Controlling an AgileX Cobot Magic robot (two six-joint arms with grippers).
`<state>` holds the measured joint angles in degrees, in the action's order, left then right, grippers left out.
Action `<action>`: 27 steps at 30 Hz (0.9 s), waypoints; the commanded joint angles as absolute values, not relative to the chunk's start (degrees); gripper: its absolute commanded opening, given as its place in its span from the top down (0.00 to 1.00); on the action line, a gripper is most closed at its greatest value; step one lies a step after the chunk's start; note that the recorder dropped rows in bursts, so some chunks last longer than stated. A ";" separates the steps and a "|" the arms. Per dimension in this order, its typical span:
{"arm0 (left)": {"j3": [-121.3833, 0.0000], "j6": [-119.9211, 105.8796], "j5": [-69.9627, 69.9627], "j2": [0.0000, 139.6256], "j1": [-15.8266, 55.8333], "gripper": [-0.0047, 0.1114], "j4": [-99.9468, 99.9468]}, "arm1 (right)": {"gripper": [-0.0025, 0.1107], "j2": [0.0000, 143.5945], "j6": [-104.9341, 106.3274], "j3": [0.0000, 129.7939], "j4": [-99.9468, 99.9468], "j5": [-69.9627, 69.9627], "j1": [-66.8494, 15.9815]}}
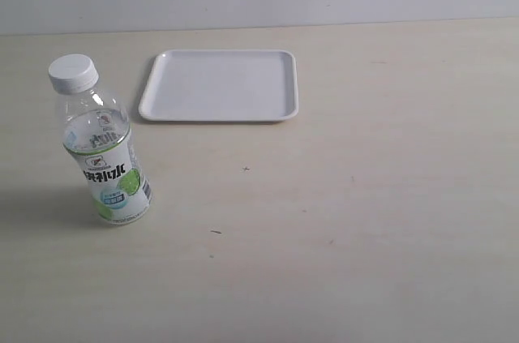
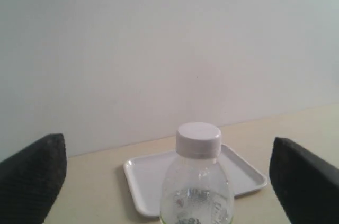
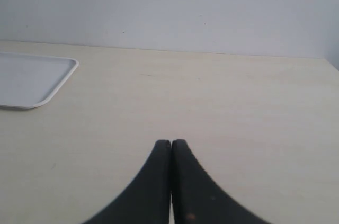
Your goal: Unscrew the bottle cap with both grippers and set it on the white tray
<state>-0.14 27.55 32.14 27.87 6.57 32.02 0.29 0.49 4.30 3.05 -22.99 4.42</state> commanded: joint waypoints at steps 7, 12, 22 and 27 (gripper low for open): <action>0.00 22.86 47.06 44.12 6.79 0.06 34.95 | 0.98 0.00 0.43 3.81 3.00 -22.63 4.67; -0.19 22.72 47.29 52.02 6.79 0.06 34.72 | 0.98 0.00 0.43 3.81 3.00 -22.63 4.67; -0.19 16.12 55.78 65.43 6.79 0.06 30.58 | 0.98 0.00 0.43 3.81 3.00 -22.63 4.67; -0.44 11.78 61.97 71.10 6.79 0.06 28.20 | 0.98 0.00 0.43 3.81 3.00 -22.63 4.67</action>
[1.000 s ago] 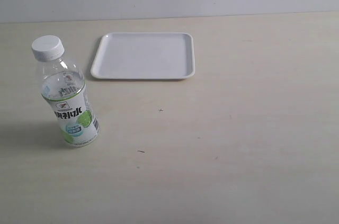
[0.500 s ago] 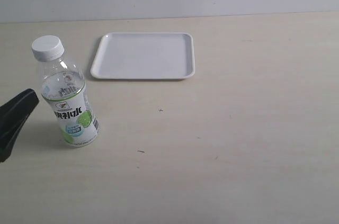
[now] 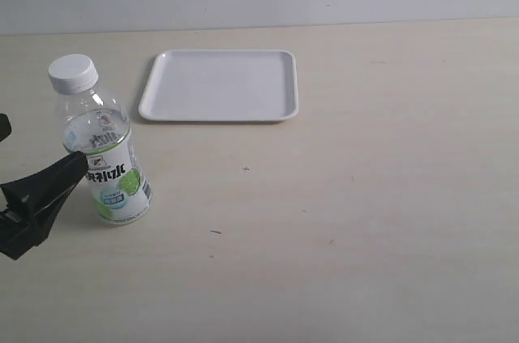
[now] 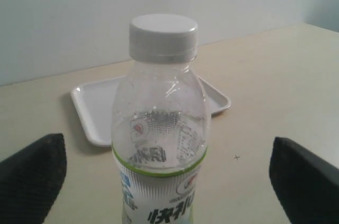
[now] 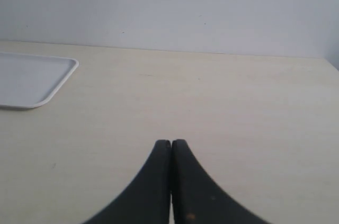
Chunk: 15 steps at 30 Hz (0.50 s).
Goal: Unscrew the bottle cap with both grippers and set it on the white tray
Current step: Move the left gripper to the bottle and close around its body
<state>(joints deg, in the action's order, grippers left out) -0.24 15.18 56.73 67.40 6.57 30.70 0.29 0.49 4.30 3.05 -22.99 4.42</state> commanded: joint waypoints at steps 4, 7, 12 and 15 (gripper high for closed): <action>-2.37 11.09 62.27 75.69 6.79 0.06 28.32 | 0.98 0.00 0.43 3.81 3.00 -22.63 4.67; -3.88 11.09 62.27 79.33 6.79 0.06 29.29 | 0.98 0.00 0.43 3.81 3.00 -22.63 4.67; -6.39 11.35 63.30 84.06 6.79 0.06 29.70 | 0.98 0.00 0.43 3.81 3.00 -22.63 4.67; -8.05 11.35 63.44 86.57 6.79 0.06 29.93 | 0.98 0.00 0.43 3.81 3.00 -22.63 4.67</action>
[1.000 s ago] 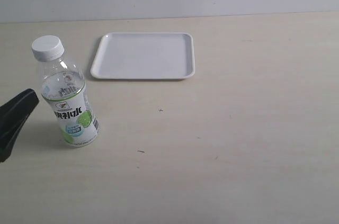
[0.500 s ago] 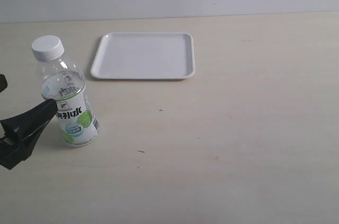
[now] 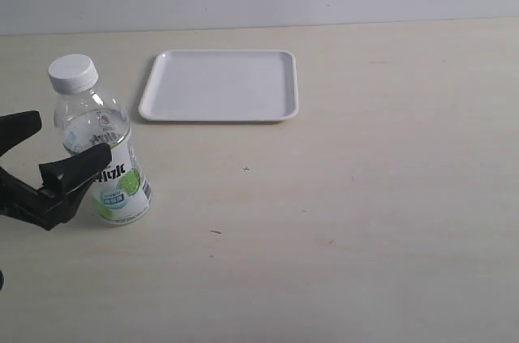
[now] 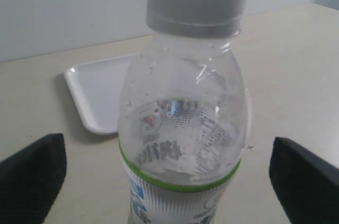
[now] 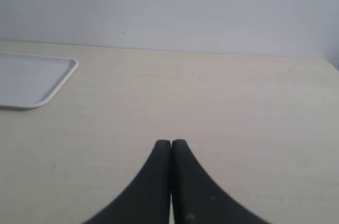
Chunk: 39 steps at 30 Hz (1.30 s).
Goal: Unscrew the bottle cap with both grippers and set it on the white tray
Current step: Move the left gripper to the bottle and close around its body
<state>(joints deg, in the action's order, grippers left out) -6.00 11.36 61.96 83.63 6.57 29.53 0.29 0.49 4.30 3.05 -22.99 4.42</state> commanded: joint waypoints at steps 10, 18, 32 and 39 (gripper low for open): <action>-11.62 11.59 64.86 92.02 6.79 0.06 39.75 | 0.98 0.00 0.43 3.81 3.00 -22.63 4.67; -12.31 6.15 64.86 95.45 6.79 0.06 36.11 | 0.98 0.00 0.43 3.81 3.00 -22.63 4.67; -17.46 4.88 64.34 104.01 6.79 0.06 38.85 | 0.98 0.00 0.43 3.81 3.00 -22.63 4.67; -17.46 4.88 63.81 104.01 6.79 0.09 38.68 | 0.98 0.00 0.30 3.81 3.00 -22.63 4.67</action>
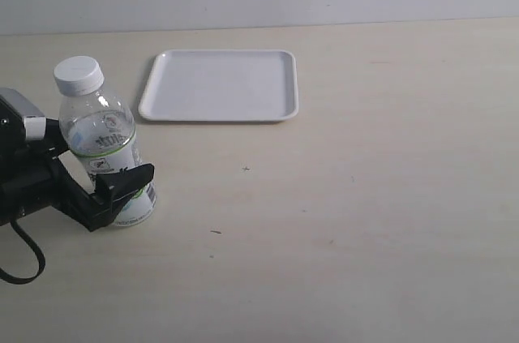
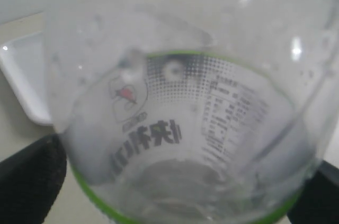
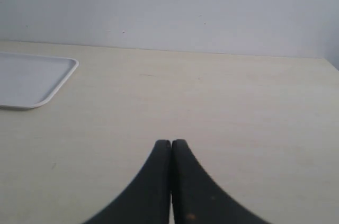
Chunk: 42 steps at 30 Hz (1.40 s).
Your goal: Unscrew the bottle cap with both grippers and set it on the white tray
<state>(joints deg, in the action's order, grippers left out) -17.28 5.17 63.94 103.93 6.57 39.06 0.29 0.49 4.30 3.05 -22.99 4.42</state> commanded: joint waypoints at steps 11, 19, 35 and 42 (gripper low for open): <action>-18.68 4.74 63.97 104.01 6.79 0.53 38.55 | 0.98 0.00 0.30 3.81 3.00 -22.63 4.67; -18.68 4.73 64.11 104.01 6.79 0.96 38.60 | 0.98 0.00 0.30 3.81 3.00 -22.63 4.67; -20.32 8.09 64.71 98.99 7.85 0.96 48.66 | 0.98 0.00 0.30 3.81 3.00 -22.63 4.67; -22.69 7.94 57.14 97.91 16.74 0.96 48.77 | 0.98 0.00 0.32 3.81 3.32 -22.63 4.67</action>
